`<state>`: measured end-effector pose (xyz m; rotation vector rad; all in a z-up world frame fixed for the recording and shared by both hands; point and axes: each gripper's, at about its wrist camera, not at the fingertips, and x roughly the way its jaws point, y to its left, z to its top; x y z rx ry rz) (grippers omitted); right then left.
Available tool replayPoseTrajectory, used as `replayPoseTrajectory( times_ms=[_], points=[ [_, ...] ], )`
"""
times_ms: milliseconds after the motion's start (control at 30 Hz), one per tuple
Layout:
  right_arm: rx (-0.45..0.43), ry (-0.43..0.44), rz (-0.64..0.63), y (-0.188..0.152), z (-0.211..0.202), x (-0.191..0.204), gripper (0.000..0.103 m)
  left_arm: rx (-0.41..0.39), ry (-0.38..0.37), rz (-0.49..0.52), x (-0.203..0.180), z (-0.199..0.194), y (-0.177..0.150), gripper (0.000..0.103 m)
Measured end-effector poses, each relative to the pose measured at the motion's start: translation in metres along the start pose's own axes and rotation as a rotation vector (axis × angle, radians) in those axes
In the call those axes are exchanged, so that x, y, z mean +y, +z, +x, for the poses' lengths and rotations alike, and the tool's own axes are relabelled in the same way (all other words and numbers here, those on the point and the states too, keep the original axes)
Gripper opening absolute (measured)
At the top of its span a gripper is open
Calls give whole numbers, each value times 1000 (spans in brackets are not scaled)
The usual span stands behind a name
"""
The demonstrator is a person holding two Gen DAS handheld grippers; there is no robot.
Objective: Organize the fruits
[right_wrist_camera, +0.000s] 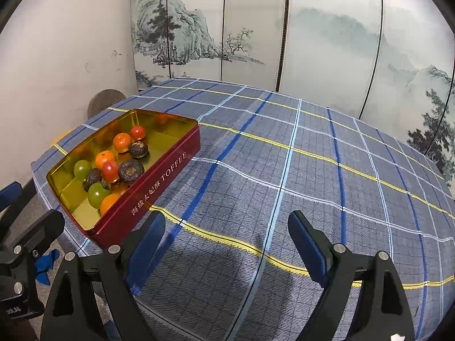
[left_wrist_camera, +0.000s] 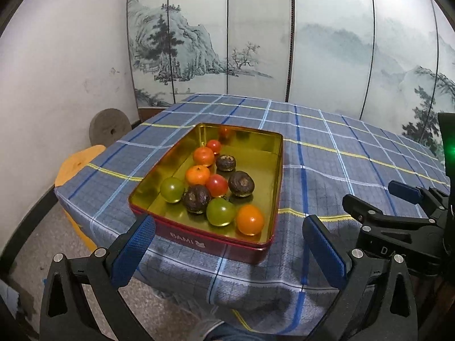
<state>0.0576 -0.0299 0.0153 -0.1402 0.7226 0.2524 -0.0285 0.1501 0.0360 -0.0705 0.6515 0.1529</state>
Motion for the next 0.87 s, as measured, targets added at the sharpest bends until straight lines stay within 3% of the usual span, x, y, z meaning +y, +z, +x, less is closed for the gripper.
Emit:
replayPoseTrajectory(
  times_ms=[867],
  points=[
    [14,7,-7,-5,-1,8,86,11,25,4,0,3,-8,103]
  ],
)
